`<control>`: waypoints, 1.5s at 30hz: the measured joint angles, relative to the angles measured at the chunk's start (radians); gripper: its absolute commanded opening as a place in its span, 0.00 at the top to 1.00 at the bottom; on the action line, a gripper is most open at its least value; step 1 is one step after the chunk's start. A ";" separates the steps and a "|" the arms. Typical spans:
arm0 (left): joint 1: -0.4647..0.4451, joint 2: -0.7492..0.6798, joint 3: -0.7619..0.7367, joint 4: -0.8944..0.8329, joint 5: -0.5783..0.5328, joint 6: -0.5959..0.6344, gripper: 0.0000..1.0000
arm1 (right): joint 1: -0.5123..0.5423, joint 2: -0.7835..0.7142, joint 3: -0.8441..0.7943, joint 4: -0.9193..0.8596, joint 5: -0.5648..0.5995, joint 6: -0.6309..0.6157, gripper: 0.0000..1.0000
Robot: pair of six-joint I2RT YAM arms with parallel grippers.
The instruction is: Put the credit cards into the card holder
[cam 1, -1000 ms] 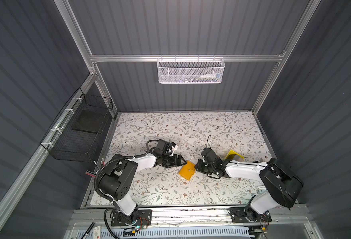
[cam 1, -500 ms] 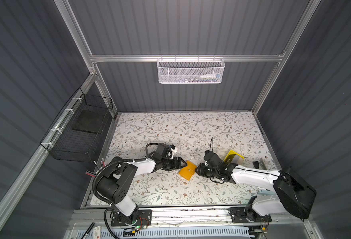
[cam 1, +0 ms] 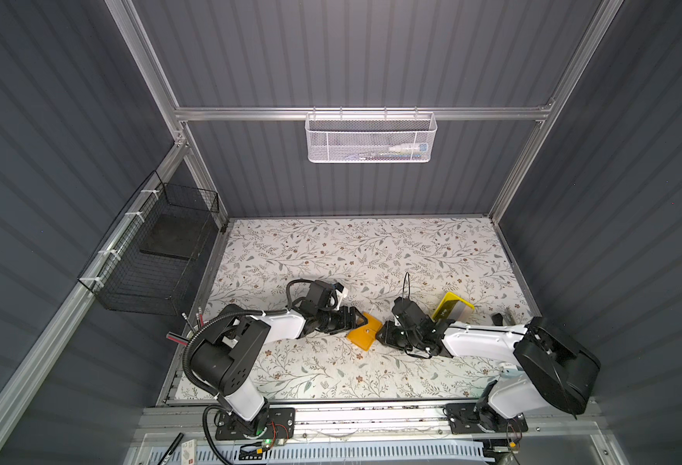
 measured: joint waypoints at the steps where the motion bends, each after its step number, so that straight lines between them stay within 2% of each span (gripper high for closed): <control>1: -0.002 0.002 0.000 0.004 0.000 -0.003 0.22 | 0.000 0.002 0.000 0.005 0.000 0.004 0.73; 18: -0.018 0.010 0.000 0.010 0.031 -0.037 0.26 | 0.000 0.018 -0.003 0.039 -0.002 0.047 0.71; 27: -0.024 0.017 -0.010 0.023 0.079 -0.080 0.30 | 0.001 0.010 -0.014 0.013 0.027 0.059 0.80; 39: -0.039 0.034 -0.010 0.064 0.123 -0.115 0.34 | 0.001 -0.011 -0.019 -0.029 0.069 0.061 0.86; 45: -0.051 0.045 -0.009 0.074 0.135 -0.131 0.44 | 0.002 -0.010 -0.018 -0.034 0.077 0.060 0.86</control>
